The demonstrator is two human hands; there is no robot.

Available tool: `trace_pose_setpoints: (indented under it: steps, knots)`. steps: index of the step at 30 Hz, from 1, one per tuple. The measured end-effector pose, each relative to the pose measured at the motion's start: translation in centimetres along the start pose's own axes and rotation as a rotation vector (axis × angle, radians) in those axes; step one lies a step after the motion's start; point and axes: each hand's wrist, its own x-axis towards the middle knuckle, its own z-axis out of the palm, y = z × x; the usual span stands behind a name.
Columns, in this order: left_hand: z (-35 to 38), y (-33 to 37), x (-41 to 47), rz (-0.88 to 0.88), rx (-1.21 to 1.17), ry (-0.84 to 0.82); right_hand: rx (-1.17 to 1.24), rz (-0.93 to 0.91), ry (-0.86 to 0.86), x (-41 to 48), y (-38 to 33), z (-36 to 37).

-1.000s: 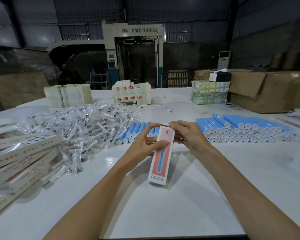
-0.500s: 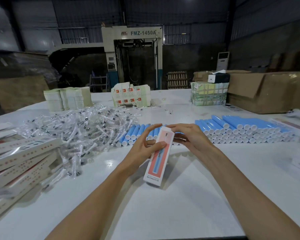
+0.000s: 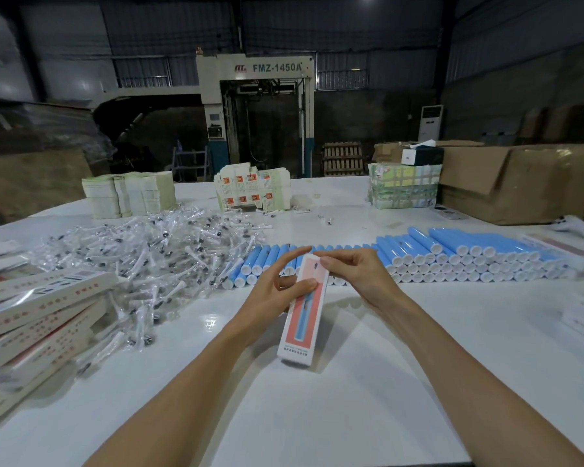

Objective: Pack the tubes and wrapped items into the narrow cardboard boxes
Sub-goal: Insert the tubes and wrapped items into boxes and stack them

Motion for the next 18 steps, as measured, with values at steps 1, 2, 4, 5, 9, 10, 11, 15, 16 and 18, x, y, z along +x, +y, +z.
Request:
trace_pose_setpoints:
  steps: [1,2,4,5,9,10,11,15,16,18]
  knots:
    - [0.0,0.0,0.0,-0.002,0.005,0.002,-0.005,-0.005,0.005,0.0,0.0,0.0]
    - [0.1,-0.1,0.0,-0.003,0.007,0.003,-0.008,-0.008,0.009,0.0,0.1,0.0]
    - [0.1,-0.2,0.0,-0.005,-0.005,0.005,-0.02,-0.014,0.019,0.0,0.2,0.2]
    - [0.2,-0.3,0.0,-0.01,-0.013,0.009,-0.028,-0.013,0.028,0.0,0.3,0.3]
    - [0.8,-0.4,0.1,-0.04,-0.039,0.054,-0.054,0.005,0.068,0.0,0.8,0.8]
    - [1.1,-0.4,0.2,-0.046,-0.051,0.071,-0.073,0.012,0.088,0.0,1.0,1.0]
    - [1.3,-0.5,0.3,-0.049,-0.066,0.092,-0.109,0.022,0.116,0.1,1.0,1.1]
    - [1.3,-0.5,0.4,-0.056,-0.137,0.246,-0.388,0.003,0.179,-0.5,0.7,2.2]
    - [1.1,-0.5,0.5,-0.054,-0.156,0.299,-0.443,-0.001,0.153,-0.7,0.6,2.8]
    - [0.6,-0.6,0.6,-0.049,-0.201,0.391,-0.565,0.0,0.073,-1.4,0.6,3.8]
